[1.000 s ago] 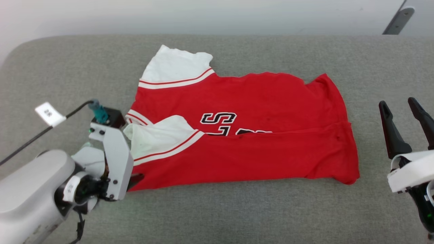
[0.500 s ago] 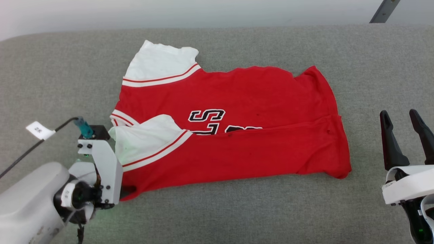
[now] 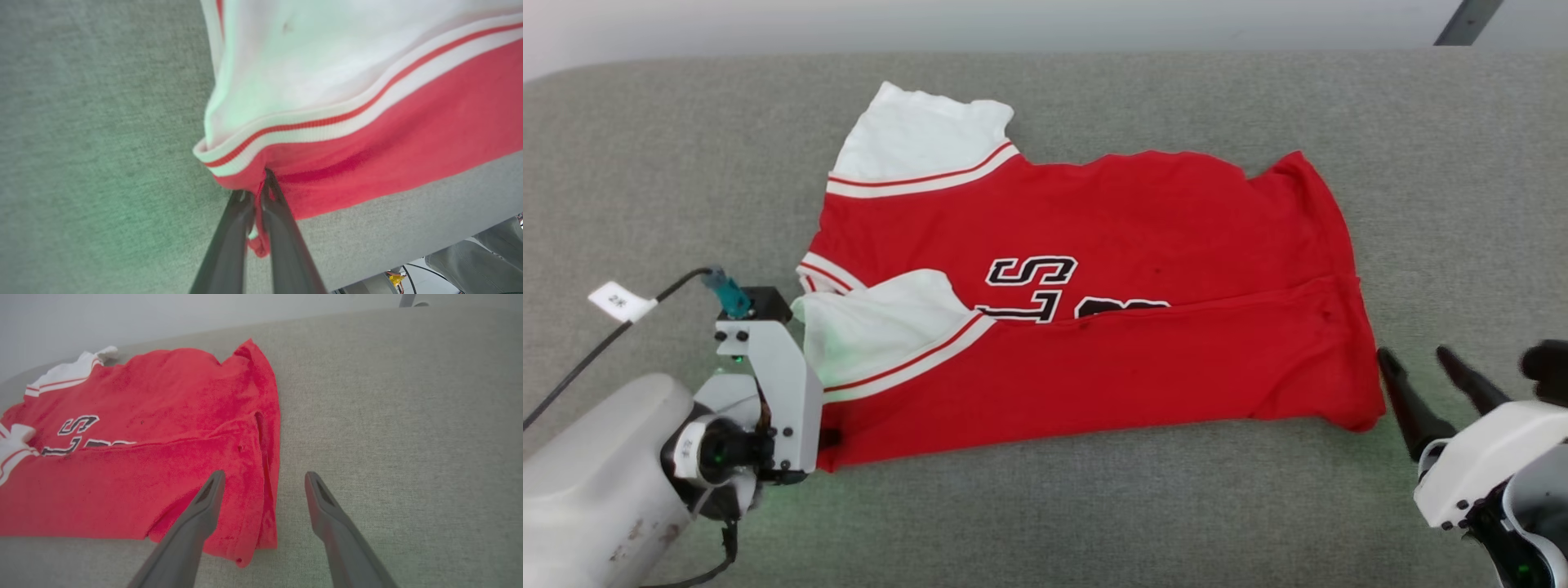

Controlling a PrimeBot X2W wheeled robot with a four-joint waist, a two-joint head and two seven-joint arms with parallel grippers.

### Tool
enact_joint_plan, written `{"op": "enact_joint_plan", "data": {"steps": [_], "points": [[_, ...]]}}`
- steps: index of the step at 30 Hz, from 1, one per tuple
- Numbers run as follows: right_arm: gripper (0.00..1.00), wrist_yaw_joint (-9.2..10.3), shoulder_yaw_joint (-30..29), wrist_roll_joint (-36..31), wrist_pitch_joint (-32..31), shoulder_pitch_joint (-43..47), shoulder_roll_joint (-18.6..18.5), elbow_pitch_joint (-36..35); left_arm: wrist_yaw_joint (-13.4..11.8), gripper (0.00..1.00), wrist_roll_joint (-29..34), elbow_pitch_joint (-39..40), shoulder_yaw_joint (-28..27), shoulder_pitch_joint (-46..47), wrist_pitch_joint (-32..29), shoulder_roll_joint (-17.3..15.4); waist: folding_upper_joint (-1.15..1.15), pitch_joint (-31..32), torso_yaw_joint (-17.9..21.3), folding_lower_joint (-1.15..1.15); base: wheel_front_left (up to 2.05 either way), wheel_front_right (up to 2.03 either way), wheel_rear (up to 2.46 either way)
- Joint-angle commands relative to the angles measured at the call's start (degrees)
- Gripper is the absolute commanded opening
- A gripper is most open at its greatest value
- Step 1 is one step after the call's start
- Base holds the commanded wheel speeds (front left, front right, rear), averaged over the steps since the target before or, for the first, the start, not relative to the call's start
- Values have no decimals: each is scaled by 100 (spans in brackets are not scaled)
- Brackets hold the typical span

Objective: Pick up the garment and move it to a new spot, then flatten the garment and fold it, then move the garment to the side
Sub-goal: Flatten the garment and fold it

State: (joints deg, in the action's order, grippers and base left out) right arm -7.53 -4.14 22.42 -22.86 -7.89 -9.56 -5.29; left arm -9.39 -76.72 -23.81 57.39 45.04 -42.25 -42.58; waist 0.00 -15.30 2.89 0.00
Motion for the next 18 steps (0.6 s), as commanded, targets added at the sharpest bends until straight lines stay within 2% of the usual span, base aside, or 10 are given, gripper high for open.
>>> {"op": "enact_joint_plan", "data": {"steps": [1,15,16,17,18], "points": [[100,9,35,46,-284,-126,-64,133,56,0,38,-81,113,-69,79,265,0,-31,-53,0,0,0,0],[100,9,230,252,-1772,-732,-163,1615,243,0,107,-205,146,46,170,537,0,-96,-317,0,0,0,0],[83,8,288,248,-1857,-751,-180,1707,258,0,105,-216,148,42,167,551,0,-92,-333,0,0,0,0],[7,8,342,247,-1914,-771,-208,1788,270,0,104,-222,150,37,174,563,0,-89,-347,0,0,0,0],[0,8,383,266,-1996,-759,-232,1875,287,0,110,-229,155,33,189,578,0,-81,-366,0,0,0,0]]}}
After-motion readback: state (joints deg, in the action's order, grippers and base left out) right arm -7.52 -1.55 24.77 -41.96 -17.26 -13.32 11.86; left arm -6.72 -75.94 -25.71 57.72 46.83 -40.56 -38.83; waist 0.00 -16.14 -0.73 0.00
